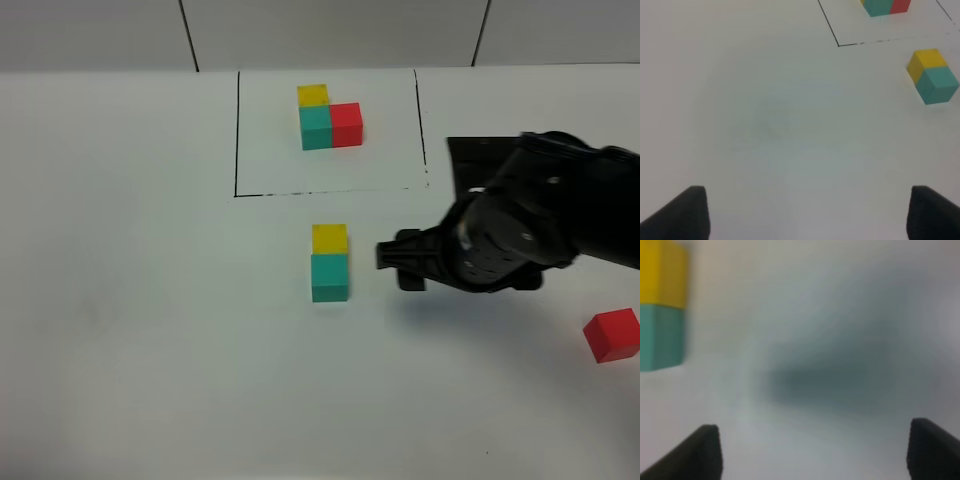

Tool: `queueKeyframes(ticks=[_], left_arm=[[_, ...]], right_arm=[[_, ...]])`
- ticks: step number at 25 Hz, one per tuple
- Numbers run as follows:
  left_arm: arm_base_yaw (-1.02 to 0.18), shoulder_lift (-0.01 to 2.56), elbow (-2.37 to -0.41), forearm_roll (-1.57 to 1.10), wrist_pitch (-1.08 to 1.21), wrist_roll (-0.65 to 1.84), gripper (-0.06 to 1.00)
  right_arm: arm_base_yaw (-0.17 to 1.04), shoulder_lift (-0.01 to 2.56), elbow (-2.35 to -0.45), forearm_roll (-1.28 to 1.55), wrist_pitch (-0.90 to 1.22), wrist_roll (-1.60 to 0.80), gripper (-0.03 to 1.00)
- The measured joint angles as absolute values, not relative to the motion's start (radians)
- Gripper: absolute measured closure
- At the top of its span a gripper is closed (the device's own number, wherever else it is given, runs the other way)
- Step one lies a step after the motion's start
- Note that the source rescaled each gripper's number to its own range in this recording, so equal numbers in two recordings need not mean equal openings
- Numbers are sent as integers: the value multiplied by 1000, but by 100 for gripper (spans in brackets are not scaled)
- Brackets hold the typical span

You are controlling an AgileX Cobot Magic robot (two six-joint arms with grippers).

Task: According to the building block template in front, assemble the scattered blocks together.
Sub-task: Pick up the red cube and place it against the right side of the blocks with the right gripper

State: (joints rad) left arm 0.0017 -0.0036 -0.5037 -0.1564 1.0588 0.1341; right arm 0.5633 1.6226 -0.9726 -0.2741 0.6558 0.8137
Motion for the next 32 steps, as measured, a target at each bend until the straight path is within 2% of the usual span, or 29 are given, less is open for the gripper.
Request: queueKeyframes(ticks=[8,12,20,25,32], left_arm=[[2,-4,-504,-156,1059,133,4],[2,-4,-504,-156,1059,133,4],[2,-4,-504,-156,1059,133,4],[2,-4,-504,-156,1059,133,4],[2,-4,-504,-156,1059,133,4]], right_arm=[[340,1400,-821,-387,802,666,26],[198,1364,-776,-293,805,507,26],[-72,1362,-711,-18,695,21,26],[-110,1362,-707,113,684,-217,26],[-115,1430,-697,120,665,-263,26]])
